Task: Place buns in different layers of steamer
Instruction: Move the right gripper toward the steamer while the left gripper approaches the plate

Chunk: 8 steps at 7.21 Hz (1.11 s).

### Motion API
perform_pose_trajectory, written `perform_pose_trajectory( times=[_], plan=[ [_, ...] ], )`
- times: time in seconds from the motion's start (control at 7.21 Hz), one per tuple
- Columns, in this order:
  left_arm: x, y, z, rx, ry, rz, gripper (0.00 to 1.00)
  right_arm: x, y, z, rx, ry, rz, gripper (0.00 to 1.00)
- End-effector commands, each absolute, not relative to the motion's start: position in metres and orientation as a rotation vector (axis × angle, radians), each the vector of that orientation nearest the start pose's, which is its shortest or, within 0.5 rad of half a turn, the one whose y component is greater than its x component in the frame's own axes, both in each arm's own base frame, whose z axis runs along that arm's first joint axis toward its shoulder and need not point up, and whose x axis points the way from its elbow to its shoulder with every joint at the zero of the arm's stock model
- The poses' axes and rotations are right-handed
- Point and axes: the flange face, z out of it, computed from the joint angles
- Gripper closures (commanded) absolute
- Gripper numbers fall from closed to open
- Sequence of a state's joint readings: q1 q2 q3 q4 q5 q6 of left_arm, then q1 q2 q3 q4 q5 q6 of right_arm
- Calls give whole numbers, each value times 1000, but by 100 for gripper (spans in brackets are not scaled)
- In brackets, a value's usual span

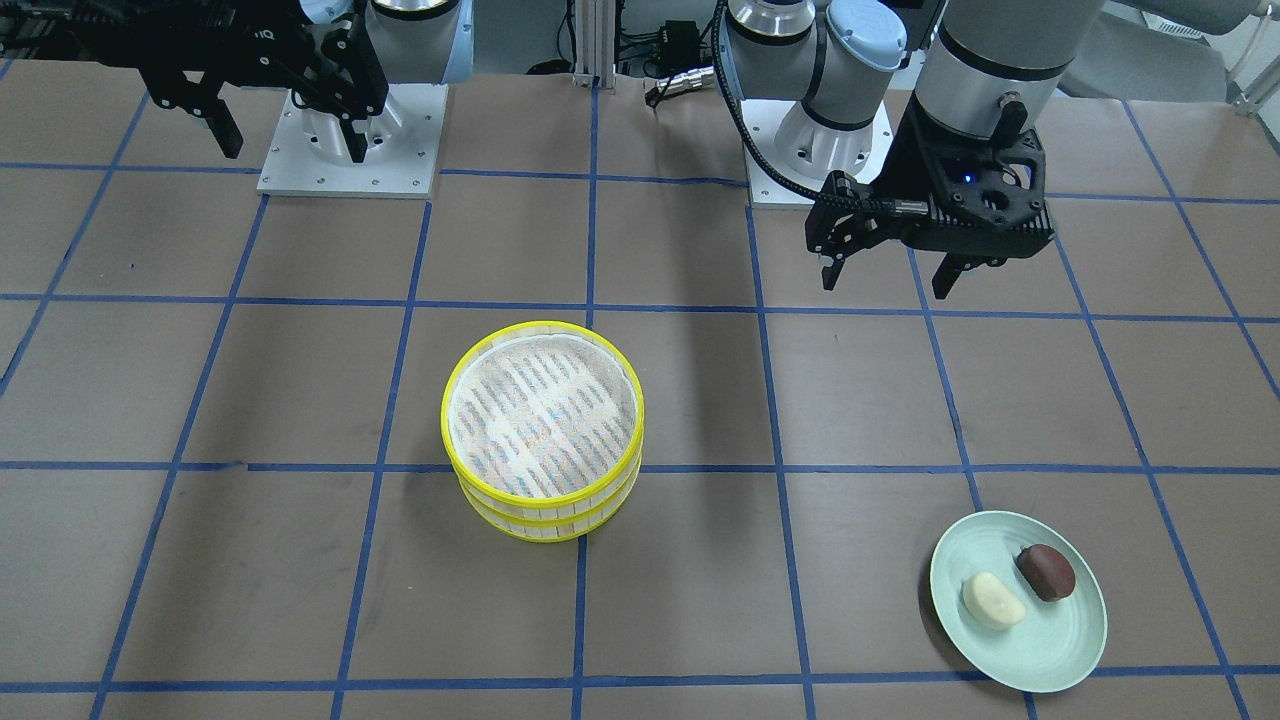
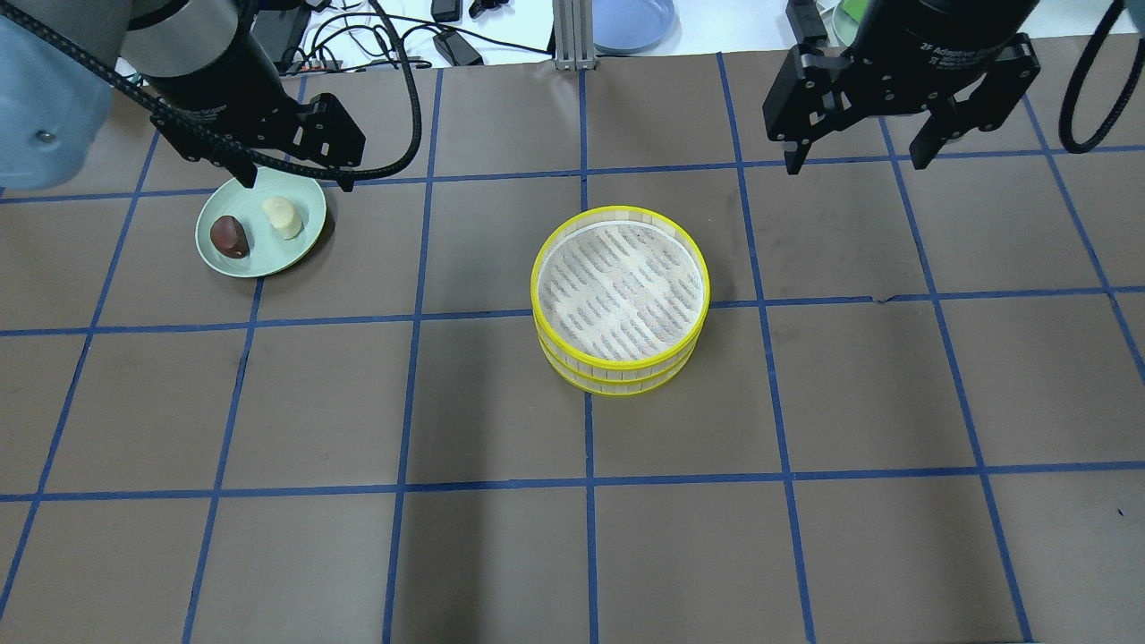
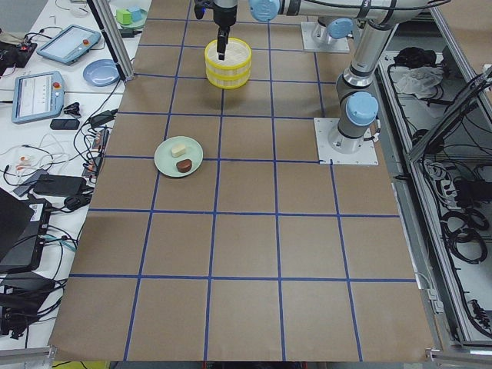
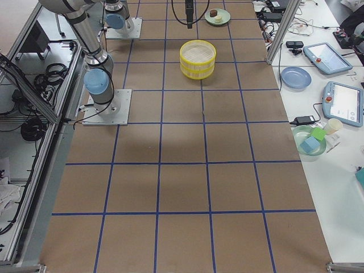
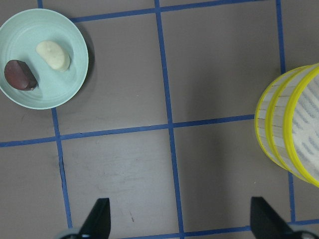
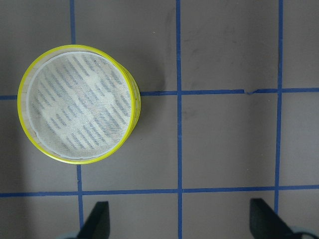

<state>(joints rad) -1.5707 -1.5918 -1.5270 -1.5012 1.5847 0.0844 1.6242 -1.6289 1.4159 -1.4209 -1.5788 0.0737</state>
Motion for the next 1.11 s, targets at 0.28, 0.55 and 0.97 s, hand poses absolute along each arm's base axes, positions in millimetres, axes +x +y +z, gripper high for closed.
perform_pose_trajectory(
  times=[0.28,0.55,0.97],
  plan=[
    [-129,-502,516,121,3115,-164,0,151,-459,576,17,3143,-97,0],
    [-110,-512,508,64,3121,-142,0,155,-465,562,17,3148,-57,0],
    [-64,-544,467,112,3115,-101,0,197,-513,430,92,3102,82,5]
  ],
)
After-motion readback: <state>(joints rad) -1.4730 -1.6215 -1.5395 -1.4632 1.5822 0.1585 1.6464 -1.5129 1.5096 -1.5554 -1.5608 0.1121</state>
